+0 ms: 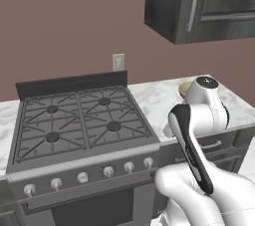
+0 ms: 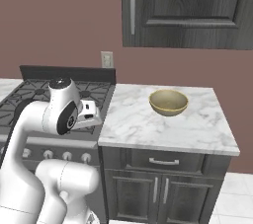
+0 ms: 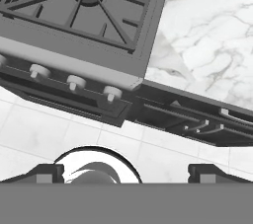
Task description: Pick the cup and bowl from the counter and place them on the counter next to the sink.
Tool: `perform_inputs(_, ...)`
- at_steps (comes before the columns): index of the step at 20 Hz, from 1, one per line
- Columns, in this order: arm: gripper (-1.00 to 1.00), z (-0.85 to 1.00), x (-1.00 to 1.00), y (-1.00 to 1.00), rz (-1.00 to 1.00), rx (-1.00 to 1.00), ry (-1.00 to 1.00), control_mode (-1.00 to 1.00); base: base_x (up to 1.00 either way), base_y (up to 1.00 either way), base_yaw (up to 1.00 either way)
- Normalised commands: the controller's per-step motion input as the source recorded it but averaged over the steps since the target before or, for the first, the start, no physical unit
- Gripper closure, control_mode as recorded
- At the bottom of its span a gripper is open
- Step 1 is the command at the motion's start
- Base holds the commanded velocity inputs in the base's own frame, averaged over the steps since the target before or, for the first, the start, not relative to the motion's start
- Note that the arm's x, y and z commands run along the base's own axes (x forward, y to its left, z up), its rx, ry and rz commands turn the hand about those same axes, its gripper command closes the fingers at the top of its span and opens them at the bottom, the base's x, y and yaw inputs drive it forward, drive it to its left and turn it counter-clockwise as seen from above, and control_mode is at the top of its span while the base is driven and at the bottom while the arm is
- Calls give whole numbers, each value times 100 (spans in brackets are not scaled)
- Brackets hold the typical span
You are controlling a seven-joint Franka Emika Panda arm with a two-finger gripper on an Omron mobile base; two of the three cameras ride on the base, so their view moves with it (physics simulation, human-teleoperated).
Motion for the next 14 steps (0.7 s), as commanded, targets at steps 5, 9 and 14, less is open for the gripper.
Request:
perform_inputs(5, -100, -14, 0, -19, -1, 3, 0, -100, 0, 0, 0)
perform_inputs(9, -100, -20, 0, -31, -9, 5, 0, -100, 0, 0, 0)
perform_inputs(14, -100, -6, 32, -24, -22, 0, 1, -100, 0, 0, 0)
